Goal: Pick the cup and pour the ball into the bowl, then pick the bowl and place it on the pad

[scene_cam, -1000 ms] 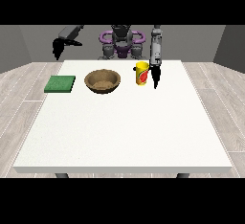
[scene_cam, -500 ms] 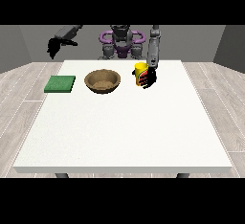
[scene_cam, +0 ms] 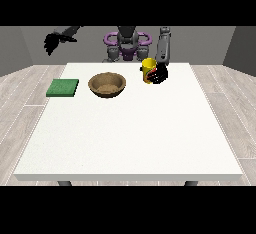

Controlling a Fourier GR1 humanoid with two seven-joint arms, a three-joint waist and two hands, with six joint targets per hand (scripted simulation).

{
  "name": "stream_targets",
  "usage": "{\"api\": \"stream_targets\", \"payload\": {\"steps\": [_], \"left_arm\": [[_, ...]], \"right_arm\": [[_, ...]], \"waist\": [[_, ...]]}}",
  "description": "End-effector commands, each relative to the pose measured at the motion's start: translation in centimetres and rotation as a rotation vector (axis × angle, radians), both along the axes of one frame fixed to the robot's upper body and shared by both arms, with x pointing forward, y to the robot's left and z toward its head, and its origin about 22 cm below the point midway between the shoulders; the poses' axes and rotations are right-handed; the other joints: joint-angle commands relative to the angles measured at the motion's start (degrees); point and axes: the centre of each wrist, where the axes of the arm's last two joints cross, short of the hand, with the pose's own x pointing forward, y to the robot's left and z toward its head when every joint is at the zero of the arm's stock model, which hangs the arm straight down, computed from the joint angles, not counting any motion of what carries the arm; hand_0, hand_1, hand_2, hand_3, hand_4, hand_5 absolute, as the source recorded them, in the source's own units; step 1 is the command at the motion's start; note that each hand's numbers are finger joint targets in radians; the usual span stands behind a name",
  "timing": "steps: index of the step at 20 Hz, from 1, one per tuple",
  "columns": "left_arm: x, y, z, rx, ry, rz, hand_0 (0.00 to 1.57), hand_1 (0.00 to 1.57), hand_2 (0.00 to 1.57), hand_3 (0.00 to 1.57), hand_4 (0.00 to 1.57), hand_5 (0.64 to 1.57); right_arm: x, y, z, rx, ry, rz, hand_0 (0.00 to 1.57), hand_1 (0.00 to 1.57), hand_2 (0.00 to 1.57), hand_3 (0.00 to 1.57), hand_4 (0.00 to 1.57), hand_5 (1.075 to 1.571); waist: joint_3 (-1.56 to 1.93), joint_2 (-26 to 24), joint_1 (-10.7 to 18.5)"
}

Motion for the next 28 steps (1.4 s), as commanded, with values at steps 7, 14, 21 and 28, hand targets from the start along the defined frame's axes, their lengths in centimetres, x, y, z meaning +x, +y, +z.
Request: {"api": "stream_targets", "payload": {"steps": [7,14,21,28], "left_arm": [[6.2,6.2,9.2,0.421,0.149,0.141,1.46,1.46,1.57,1.57,1.57,1.294],[8.1,-0.4,11.3,0.54,0.123,0.101,1.49,1.49,1.57,1.57,1.53,1.287],[10.0,-3.9,14.4,0.76,0.097,0.175,1.5,1.5,1.57,1.57,1.52,1.241],[9.5,-10.9,13.9,1.131,0.019,0.133,1.54,1.54,1.57,1.57,1.48,1.334]], "right_arm": [[-0.4,1.4,-2.9,0.022,0.148,0.001,0.0,0.0,0.0,0.0,0.0,1.568],[-0.3,-0.8,-4.0,0.029,0.101,-0.056,0.0,0.0,0.0,0.0,0.0,1.568],[-0.8,-1.3,-4.8,0.038,0.124,-0.024,0.0,0.0,0.0,0.0,0.0,1.57],[-1.5,-3.4,-5.1,0.04,0.178,-0.029,0.0,0.0,0.0,0.0,0.0,1.571]], "waist": [[-0.3,-8.0,0.8],[-0.34,-6.2,3.8],[-0.29,-7.4,1.5],[-0.23,-10.7,1.4]]}}
